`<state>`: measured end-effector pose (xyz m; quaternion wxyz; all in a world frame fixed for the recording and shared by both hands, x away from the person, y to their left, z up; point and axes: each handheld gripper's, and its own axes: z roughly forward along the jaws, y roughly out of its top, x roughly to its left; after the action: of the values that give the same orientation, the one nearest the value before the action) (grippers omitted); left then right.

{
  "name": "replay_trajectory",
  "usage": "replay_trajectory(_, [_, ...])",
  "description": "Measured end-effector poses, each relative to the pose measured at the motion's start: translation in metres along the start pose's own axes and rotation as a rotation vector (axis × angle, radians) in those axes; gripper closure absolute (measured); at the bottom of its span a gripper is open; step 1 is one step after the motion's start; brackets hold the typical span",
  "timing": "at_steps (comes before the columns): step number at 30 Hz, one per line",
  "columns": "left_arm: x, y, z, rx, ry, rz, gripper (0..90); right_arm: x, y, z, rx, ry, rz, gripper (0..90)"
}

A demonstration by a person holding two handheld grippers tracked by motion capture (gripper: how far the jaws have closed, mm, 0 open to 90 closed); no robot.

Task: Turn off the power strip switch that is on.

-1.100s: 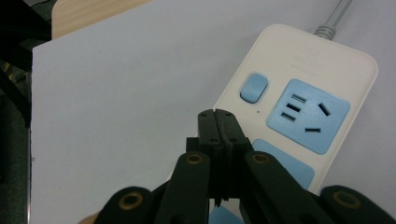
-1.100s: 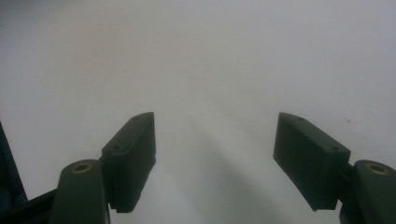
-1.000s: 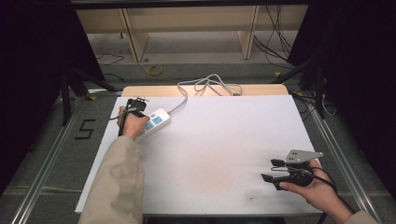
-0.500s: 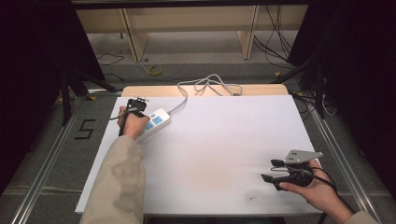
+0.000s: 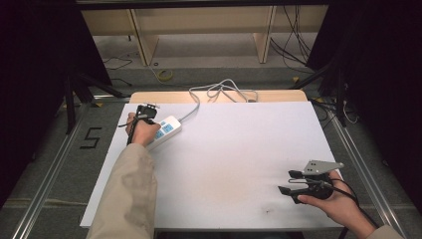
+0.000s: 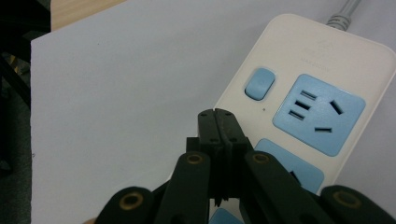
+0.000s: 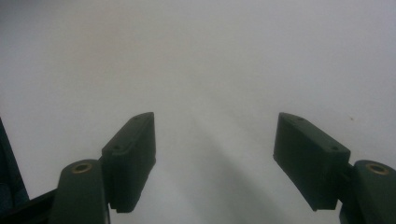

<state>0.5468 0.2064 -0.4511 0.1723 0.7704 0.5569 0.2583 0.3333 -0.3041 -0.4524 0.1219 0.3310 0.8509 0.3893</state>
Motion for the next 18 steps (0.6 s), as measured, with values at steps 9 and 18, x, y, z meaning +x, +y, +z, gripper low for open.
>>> replay_trajectory(9, [-0.0013,0.0023,-0.0002,0.021,0.004,0.015,90.0,0.0003,-0.0001,0.0001,0.004,0.002,-0.003,30.1])
replay_trajectory(18, [-0.0012,0.0036,0.0001,0.03,0.003,0.013,90.0,0.0004,-0.0001,0.0002,0.003,0.002,-0.001,30.1])
